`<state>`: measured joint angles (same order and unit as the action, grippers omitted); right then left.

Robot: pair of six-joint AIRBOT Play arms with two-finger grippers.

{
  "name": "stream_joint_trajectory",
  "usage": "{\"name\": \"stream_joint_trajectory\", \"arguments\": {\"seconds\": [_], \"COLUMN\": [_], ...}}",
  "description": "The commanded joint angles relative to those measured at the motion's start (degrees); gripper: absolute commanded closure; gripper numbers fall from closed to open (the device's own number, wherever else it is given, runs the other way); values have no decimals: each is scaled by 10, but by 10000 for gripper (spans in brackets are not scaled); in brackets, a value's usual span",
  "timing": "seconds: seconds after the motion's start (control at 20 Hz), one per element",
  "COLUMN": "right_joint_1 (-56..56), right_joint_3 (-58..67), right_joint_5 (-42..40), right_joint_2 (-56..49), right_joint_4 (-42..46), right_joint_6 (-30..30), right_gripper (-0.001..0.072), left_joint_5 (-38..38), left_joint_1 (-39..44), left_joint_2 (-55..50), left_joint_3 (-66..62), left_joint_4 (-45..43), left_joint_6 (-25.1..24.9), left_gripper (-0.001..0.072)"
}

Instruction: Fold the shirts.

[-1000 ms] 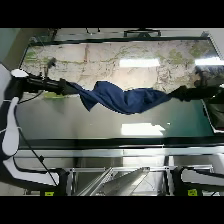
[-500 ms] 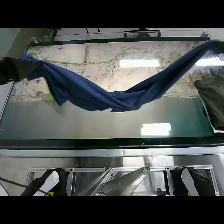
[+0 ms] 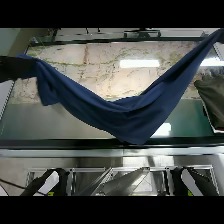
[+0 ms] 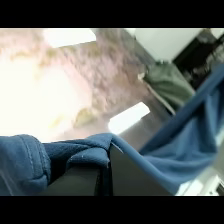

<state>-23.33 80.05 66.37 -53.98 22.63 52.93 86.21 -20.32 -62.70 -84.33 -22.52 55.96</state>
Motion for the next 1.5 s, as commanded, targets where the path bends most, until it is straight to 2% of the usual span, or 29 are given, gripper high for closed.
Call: {"name": "stream_joint_trajectory", "arguments": {"seconds": [0.0,0.15,0.2,0.25,0.3,0.35,0.5,0.6,0.65,0.7,0.85,1.0,1.2,1.45], "right_joint_1": [86,126,127,125,118,108,68,58,63,73,115,160,229,305], "right_joint_3": [-10,-10,-10,-9,-7,-7,-7,-13,-31,-58,-150,-230,-293,-300], "right_joint_5": [-13,-51,-61,-64,-61,-53,19,83,105,111,111,110,71,34], "right_joint_2": [-161,-320,-363,-398,-422,-431,-417,-404,-396,-388,-372,-367,-367,-367], "right_joint_4": [88,127,125,121,120,121,128,162,180,184,184,183,170,119], "right_joint_6": [19,60,74,85,89,89,88,91,100,101,99,99,84,84], "right_gripper": [698,697,671,469,277,246,246,246,246,246,246,246,246,246], "left_joint_5": [-54,-164,-198,-210,-200,-174,-43,31,45,46,14,-14,-106,-177], "left_joint_1": [96,130,130,130,122,111,78,81,91,107,165,219,267,323], "left_joint_2": [-118,-242,-282,-315,-346,-370,-415,-419,-412,-400,-368,-343,-323,-324], "left_joint_3": [30,30,30,23,5,-18,-81,-62,-26,27,175,268,320,320], "left_joint_4": [-108,-138,-134,-135,-135,-135,-136,-140,-140,-140,-139,-140,-139,-140], "left_joint_6": [-4,-6,-6,-5,-2,11,63,95,98,96,94,90,91,102], "left_gripper": [679,678,630,337,-13,-5,-4,-3,-2,19,15,15,16,17]}}
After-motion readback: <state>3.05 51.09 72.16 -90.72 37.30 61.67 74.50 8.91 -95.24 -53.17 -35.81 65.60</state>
